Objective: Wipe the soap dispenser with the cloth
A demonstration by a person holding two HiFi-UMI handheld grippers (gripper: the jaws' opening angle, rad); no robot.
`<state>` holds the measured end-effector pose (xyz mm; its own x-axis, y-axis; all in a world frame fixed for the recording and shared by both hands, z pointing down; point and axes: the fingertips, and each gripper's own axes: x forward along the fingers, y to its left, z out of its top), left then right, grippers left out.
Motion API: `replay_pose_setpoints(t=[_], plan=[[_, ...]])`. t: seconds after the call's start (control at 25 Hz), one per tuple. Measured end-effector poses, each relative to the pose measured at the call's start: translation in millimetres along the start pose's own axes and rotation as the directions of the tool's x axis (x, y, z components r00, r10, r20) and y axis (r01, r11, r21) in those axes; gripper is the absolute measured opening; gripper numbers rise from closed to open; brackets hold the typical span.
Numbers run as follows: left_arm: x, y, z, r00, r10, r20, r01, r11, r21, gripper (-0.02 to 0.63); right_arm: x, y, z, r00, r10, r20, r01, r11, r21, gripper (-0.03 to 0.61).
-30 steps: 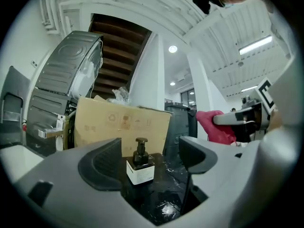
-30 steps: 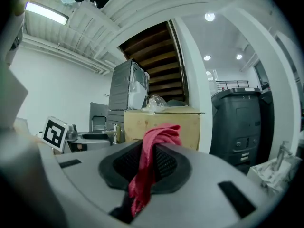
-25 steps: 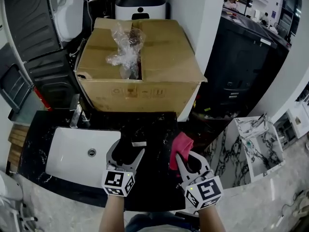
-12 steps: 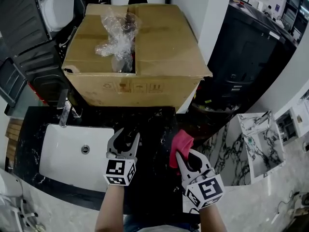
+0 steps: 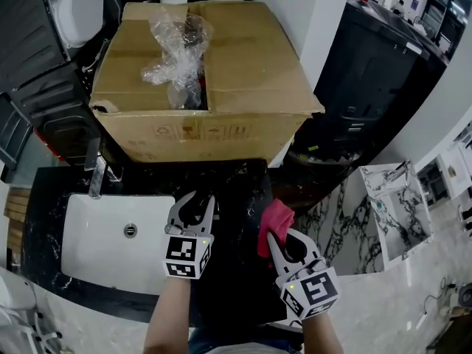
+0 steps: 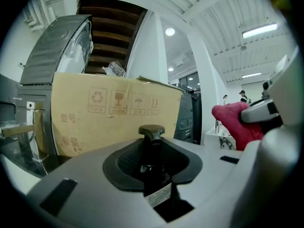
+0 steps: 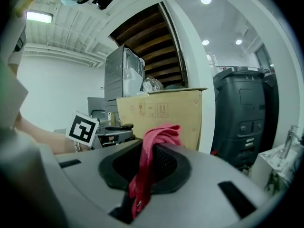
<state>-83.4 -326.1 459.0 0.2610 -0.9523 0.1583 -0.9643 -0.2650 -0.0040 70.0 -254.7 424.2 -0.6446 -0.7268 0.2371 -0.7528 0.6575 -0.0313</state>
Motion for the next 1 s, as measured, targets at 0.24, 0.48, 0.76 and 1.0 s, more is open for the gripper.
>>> replay_pose_setpoints(t=[0.24, 0.48, 0.76, 1.0], plan=[[-1.7, -1.9, 0.3, 0.998, -0.063, -0.023, 0.062, 0.997, -0.043, 0.104, -4.6, 9.0, 5.6, 0.999, -0.032, 0.005, 0.032, 0.999, 0.006, 0.049], [-26.2, -19.3, 9.2, 0.984, -0.175, 0.021, 0.175, 0.957, -0.232, 0.104, -13.5, 18.5, 19.2, 0.998, -0.052, 0.037, 0.052, 0.999, 0.003, 0.049], [-63.3, -36.2, 11.8, 0.963, -0.26, 0.073, 0.265, 0.861, -0.434, 0.104, -20.4, 40.1, 29.7, 0.997, -0.035, 0.067, 0.035, 0.999, 0.003, 0.049], [-90.6, -27.0, -6.2, 0.958, -0.256, 0.131, 0.284, 0.769, -0.572, 0.106, -16.6, 64.6, 17.0, 0.999, 0.011, 0.033, -0.011, 1.0, 0.009, 0.049]])
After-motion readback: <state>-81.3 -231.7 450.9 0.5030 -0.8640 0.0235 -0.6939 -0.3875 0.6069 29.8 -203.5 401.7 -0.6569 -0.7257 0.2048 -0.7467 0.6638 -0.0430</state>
